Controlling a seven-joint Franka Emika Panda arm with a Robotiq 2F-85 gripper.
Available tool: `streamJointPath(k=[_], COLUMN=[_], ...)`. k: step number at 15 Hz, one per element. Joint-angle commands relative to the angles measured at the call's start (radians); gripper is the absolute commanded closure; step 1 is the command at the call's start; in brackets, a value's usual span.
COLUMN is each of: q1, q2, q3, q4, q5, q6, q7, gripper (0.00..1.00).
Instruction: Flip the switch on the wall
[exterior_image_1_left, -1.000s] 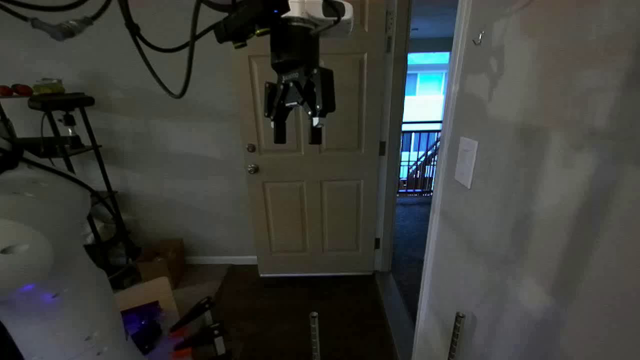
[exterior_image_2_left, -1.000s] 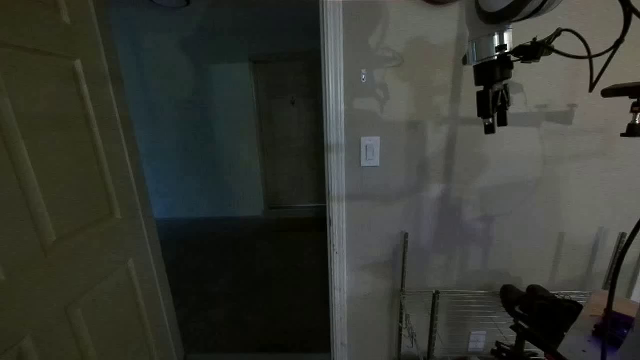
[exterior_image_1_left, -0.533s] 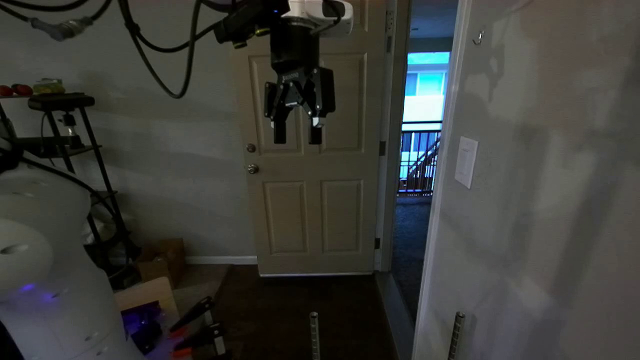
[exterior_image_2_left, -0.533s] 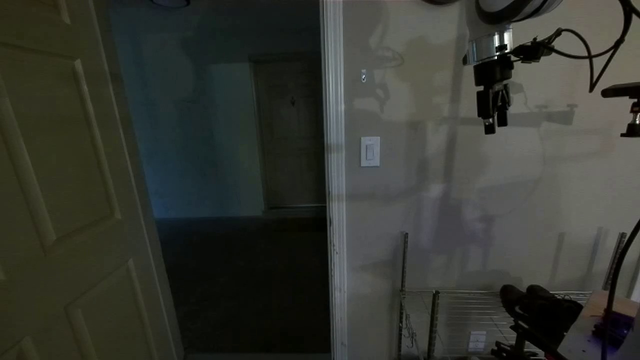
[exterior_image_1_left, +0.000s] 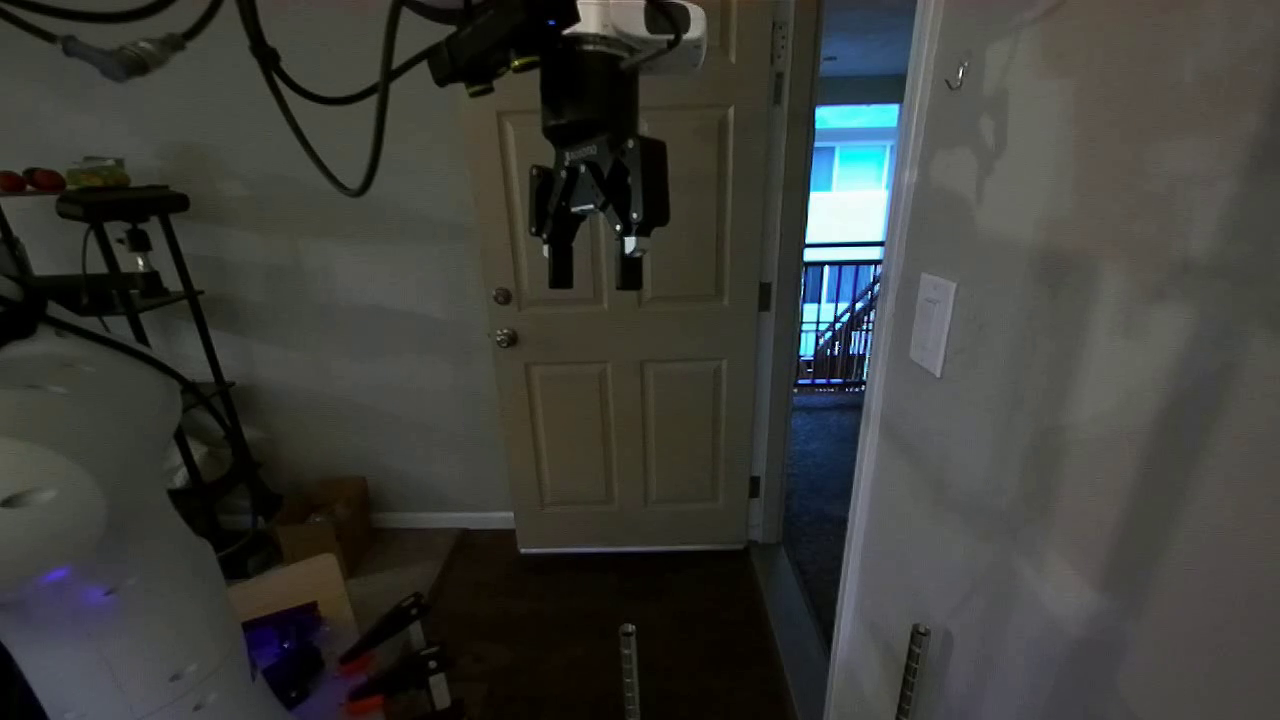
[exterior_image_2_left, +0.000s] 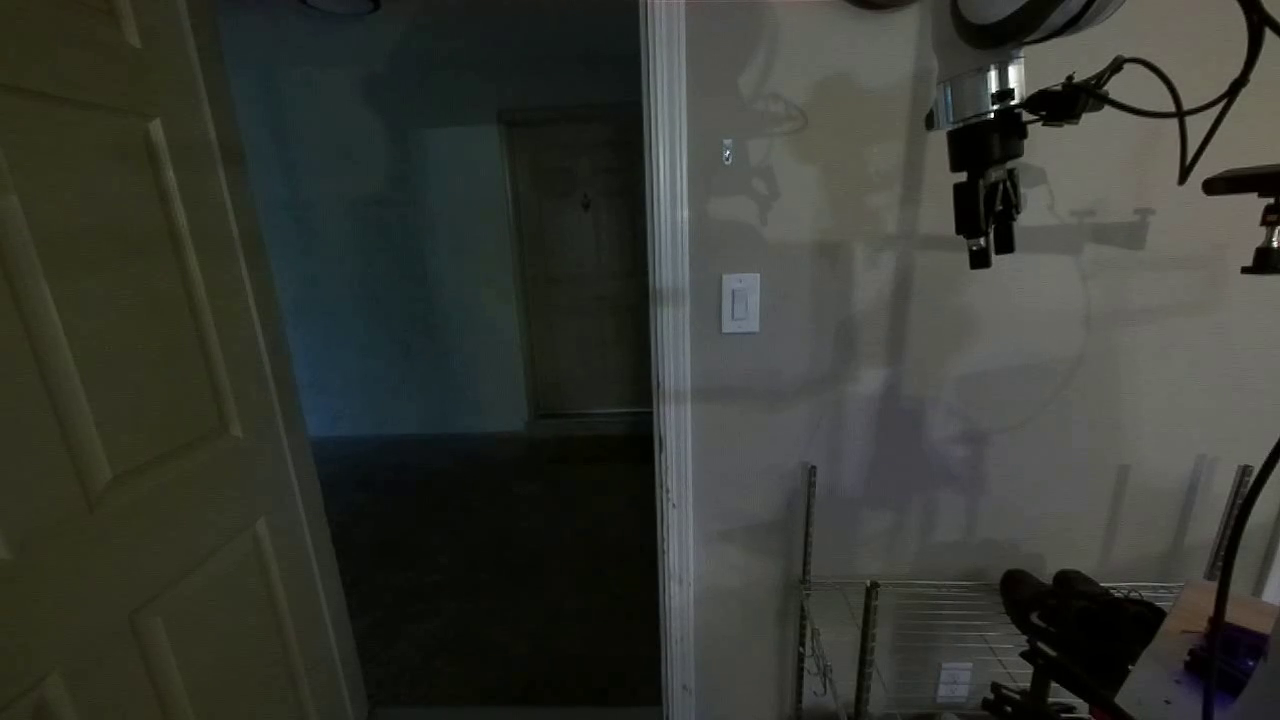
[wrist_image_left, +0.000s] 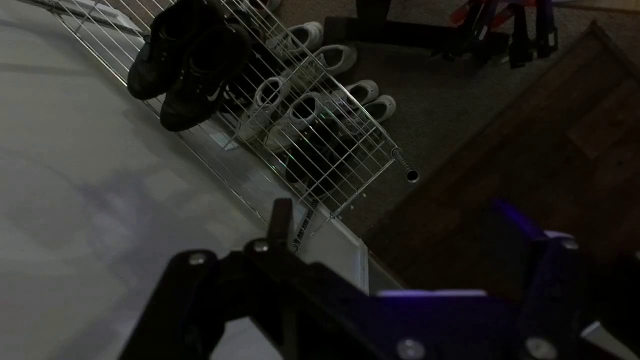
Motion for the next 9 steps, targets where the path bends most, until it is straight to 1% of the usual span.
streamJointPath(k=[1,4,5,8,9], q1=[0.008,0.014,0.020,0.033,0.039], q2=[0.014,0.045,0.069,0.137,0.172], q3=[-0.018,-0.027,-0.029,-0.026,-0.022], q4=[0.005,0.006,0.009,0.012,0.015], q5=[0.004,0.015,0.027,0.073,0.089], q6=[0.004,0.049,0.078,0.199,0.259], q7=[-0.004,-0.002,-0.003,0.011,0.014], gripper=[0.33,0.55,0.61,0.80,0.87])
